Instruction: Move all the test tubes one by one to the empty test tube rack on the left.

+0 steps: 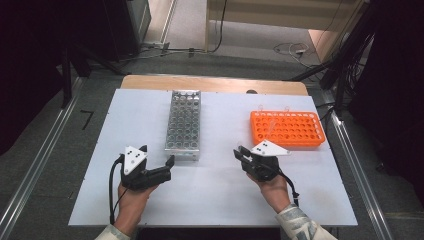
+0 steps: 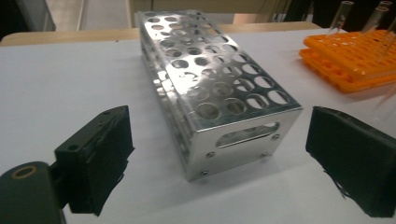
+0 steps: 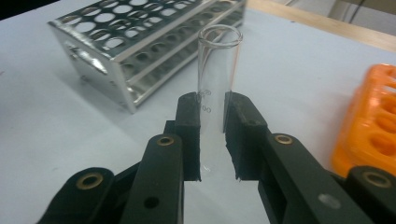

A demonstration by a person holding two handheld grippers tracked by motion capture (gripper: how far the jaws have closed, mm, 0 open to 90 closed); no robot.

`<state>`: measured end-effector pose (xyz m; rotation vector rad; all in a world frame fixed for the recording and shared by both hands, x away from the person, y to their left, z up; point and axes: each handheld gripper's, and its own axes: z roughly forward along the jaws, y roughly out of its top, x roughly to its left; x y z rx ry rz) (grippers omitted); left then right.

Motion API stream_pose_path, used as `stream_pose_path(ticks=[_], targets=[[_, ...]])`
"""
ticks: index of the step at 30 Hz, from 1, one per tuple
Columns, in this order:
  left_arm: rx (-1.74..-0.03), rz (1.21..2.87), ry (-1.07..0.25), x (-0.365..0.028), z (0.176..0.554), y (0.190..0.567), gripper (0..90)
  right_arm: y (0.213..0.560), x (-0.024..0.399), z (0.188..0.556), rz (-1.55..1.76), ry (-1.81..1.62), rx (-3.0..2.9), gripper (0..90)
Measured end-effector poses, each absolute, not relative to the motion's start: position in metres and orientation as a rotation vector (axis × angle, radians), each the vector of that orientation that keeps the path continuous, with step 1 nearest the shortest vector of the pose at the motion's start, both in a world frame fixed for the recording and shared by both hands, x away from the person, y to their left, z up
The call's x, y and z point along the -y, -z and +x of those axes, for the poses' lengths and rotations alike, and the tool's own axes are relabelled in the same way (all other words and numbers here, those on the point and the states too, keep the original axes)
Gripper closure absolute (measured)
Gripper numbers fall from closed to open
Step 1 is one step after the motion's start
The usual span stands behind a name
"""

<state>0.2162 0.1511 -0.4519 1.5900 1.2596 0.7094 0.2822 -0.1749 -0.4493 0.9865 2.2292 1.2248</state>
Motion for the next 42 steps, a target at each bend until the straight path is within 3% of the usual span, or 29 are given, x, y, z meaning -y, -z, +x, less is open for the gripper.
stream_pose_path(ticks=[21, 42], targets=[[-0.988, 1.694, -0.550, -0.093, 0.216, 0.438, 35.7, 0.459, 0.110, 0.263, 0.770, -1.237, -2.399, 73.4], [-0.949, 1.739, -0.504, -0.078, 0.222, 0.442, 72.2, 0.451, 0.098, 0.251, 0.709, -1.296, -2.415, 73.4]])
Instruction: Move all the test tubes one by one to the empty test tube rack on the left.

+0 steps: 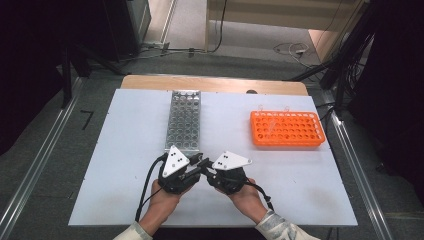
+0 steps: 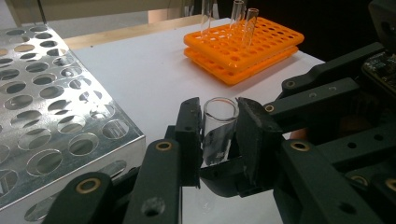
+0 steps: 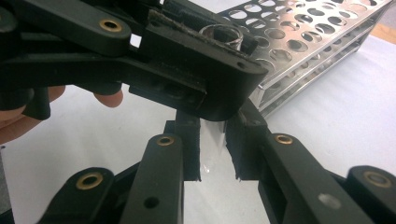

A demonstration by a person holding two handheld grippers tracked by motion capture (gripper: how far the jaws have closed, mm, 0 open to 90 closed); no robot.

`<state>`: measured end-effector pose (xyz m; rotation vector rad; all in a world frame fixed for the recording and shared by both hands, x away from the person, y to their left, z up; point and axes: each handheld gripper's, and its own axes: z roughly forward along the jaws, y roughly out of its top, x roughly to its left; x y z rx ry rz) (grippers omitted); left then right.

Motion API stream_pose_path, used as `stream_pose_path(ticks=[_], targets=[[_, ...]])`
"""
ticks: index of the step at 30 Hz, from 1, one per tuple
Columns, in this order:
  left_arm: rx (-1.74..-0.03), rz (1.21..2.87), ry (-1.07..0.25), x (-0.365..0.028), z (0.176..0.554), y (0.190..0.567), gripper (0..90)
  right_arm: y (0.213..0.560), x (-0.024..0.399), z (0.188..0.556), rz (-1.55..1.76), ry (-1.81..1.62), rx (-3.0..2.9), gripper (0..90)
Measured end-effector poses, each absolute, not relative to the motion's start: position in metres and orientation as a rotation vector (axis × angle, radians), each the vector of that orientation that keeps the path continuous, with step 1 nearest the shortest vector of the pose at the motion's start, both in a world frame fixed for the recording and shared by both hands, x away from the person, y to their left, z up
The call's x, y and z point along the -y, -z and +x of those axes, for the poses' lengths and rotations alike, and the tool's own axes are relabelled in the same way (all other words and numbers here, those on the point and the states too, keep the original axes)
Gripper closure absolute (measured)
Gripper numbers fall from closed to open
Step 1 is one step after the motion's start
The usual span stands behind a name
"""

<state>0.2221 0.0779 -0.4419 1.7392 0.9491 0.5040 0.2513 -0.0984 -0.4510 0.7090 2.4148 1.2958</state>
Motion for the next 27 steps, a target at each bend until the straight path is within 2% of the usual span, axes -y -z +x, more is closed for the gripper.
stream_pose_path(ticks=[10, 13, 14, 15, 16, 18, 22, 27], targets=[[-0.956, 1.733, -0.512, -0.078, 0.223, 0.441, 75.2, 0.450, 0.100, 0.252, 0.720, -1.304, -2.417, 72.4], [-0.955, 1.726, -0.508, -0.079, 0.223, 0.440, 75.2, 0.450, 0.100, 0.252, 0.719, -1.309, -2.417, 64.3], [-0.959, 1.724, -0.509, -0.081, 0.223, 0.439, 75.2, 0.450, 0.100, 0.252, 0.719, -1.309, -2.417, 64.3], [-0.964, 1.714, -0.512, -0.083, 0.224, 0.438, 75.3, 0.449, 0.101, 0.252, 0.721, -1.315, -2.421, 55.7], [-0.968, 1.708, -0.513, -0.085, 0.224, 0.436, 75.3, 0.449, 0.101, 0.252, 0.721, -1.315, -2.421, 55.7], [-0.984, 1.688, -0.517, -0.091, 0.225, 0.433, 75.2, 0.447, 0.103, 0.253, 0.726, -1.326, -2.427, 44.3], [-1.015, 1.640, -0.549, -0.106, 0.226, 0.423, 75.2, 0.444, 0.109, 0.255, 0.737, -1.336, -2.420, 37.6], [-1.060, 1.587, -0.583, -0.125, 0.229, 0.413, 75.2, 0.442, 0.116, 0.259, 0.769, -1.340, -2.408, 34.3]])
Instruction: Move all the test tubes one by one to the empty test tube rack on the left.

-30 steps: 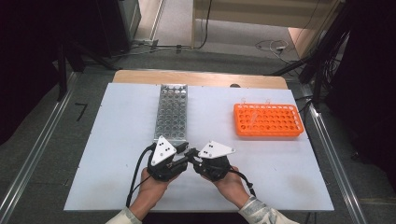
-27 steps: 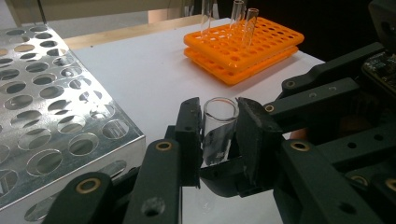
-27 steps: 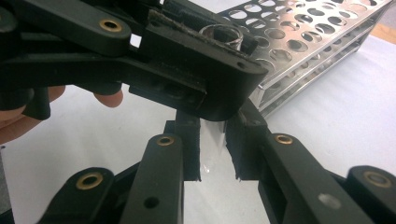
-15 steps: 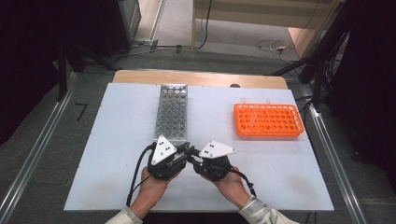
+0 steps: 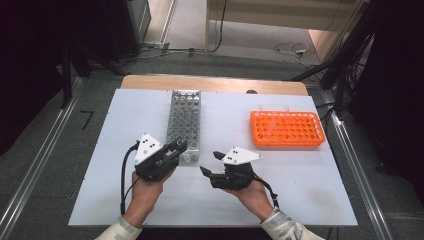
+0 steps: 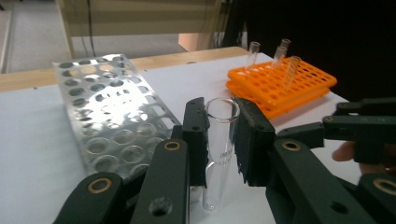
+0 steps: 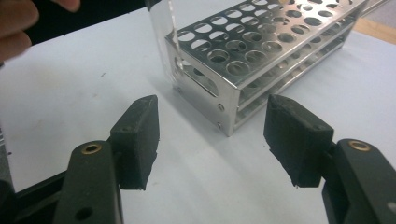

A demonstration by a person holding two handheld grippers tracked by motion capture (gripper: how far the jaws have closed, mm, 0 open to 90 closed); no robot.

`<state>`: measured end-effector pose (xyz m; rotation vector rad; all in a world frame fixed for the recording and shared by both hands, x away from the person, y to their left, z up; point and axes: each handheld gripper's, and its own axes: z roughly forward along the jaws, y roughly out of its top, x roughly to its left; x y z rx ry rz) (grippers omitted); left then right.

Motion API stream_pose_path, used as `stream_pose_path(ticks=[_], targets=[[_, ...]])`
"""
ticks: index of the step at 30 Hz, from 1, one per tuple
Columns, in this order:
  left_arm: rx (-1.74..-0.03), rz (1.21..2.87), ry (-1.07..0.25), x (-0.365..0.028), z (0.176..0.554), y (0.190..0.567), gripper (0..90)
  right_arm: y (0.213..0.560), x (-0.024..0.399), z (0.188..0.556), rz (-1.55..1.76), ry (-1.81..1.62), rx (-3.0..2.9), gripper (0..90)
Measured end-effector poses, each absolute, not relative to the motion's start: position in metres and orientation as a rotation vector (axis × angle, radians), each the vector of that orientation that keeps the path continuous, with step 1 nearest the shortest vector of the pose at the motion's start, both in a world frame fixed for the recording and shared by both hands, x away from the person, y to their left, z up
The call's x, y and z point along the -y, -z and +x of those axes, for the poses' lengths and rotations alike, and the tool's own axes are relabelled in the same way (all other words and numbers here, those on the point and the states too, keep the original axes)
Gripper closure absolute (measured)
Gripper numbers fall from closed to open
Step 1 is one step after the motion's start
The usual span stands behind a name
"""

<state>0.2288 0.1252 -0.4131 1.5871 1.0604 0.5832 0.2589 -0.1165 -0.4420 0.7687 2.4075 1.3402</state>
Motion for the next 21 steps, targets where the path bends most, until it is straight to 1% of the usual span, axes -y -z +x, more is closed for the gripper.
stream_pose_path(ticks=[13, 21], targets=[[-1.119, 1.517, -0.715, -0.152, 0.238, 0.401, 75.3, 0.441, 0.125, 0.264, 0.808, -1.325, -2.385, 33.7], [-1.153, 1.520, -0.776, -0.156, 0.248, 0.408, 75.3, 0.441, 0.128, 0.266, 0.825, -1.323, -2.378, 33.7]])
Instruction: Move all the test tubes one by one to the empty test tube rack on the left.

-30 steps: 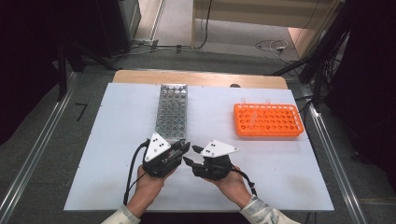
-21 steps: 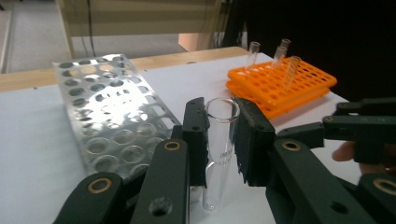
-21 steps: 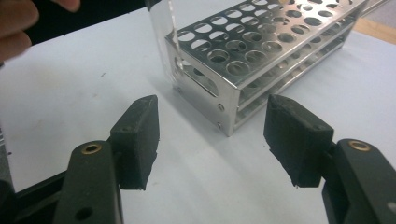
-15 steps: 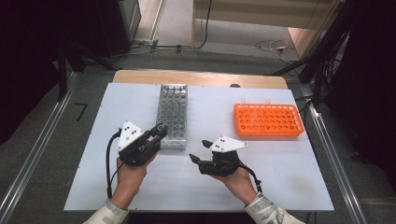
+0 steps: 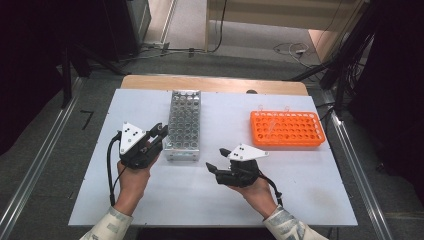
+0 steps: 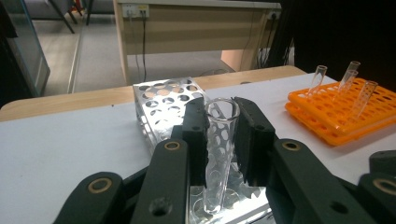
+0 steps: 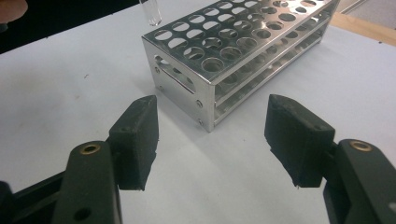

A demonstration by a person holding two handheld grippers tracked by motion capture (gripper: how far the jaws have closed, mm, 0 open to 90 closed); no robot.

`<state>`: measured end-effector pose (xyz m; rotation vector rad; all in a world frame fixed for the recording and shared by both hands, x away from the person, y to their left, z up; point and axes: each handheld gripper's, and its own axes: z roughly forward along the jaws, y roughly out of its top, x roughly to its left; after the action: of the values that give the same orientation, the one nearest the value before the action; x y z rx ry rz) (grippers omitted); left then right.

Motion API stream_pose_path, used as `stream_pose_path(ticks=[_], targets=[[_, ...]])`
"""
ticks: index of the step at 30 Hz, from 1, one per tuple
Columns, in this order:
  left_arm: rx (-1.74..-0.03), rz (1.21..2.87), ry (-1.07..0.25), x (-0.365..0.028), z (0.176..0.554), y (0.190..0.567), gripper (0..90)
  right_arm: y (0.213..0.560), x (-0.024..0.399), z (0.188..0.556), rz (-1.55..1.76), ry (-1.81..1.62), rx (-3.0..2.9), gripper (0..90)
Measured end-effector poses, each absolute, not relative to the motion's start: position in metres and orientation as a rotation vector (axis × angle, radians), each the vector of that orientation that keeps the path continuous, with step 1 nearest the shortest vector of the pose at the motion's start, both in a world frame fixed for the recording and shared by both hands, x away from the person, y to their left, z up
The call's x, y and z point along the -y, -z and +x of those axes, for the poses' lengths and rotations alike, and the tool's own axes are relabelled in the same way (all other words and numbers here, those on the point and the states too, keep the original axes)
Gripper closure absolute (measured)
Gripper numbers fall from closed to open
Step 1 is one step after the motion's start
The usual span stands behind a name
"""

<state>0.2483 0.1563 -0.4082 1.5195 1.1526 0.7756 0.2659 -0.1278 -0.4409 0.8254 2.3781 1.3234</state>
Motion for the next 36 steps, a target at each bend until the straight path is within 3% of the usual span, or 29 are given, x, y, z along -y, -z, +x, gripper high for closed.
stream_pose_path(ticks=[36], targets=[[-1.237, 1.700, -0.733, -0.142, 0.269, 0.453, 73.8, 0.441, 0.131, 0.267, 0.852, -1.307, -2.381, 28.4]])
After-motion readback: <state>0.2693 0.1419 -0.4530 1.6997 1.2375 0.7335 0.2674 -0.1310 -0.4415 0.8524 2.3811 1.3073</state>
